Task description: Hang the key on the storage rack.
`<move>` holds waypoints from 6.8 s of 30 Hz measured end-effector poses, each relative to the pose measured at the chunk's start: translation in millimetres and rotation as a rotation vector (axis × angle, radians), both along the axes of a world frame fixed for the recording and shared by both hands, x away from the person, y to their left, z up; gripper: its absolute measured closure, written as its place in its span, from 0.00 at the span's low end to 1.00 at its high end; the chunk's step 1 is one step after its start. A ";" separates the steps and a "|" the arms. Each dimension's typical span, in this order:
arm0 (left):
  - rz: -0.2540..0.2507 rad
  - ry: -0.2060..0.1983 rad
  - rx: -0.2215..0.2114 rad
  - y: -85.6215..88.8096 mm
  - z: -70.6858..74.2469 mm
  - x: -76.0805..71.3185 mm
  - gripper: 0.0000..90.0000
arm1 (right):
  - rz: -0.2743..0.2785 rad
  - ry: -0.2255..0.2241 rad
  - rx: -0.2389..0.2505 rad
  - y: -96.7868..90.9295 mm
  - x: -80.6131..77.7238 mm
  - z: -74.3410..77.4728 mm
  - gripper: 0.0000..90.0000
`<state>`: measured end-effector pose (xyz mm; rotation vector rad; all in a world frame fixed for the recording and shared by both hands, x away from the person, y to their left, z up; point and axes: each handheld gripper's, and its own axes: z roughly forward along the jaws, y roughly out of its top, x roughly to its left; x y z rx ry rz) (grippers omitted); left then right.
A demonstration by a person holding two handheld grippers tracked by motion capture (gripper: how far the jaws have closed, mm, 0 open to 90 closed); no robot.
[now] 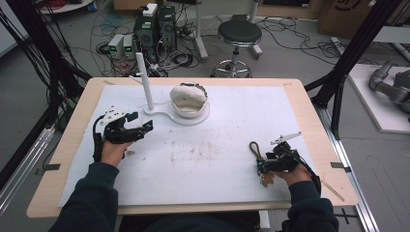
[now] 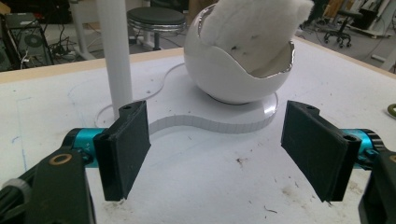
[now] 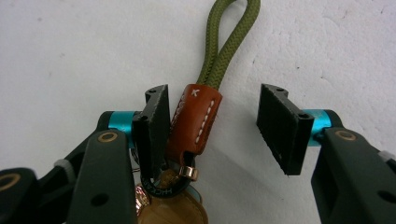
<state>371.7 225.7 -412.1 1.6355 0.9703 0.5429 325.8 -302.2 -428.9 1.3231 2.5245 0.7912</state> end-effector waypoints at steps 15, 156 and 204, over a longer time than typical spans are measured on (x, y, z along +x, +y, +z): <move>-0.031 0.015 -0.003 -4.0 -1.6 0.3 0.30 | 0.060 -0.068 0.110 10.3 9.9 0.8 0.87; -0.039 -0.082 -0.058 26.8 40.4 21.1 0.24 | 0.039 -0.543 0.281 29.7 18.7 41.3 0.29; -0.045 -0.083 -0.022 9.4 3.2 -22.0 0.24 | -0.040 -0.539 0.215 -1.6 17.3 37.2 0.24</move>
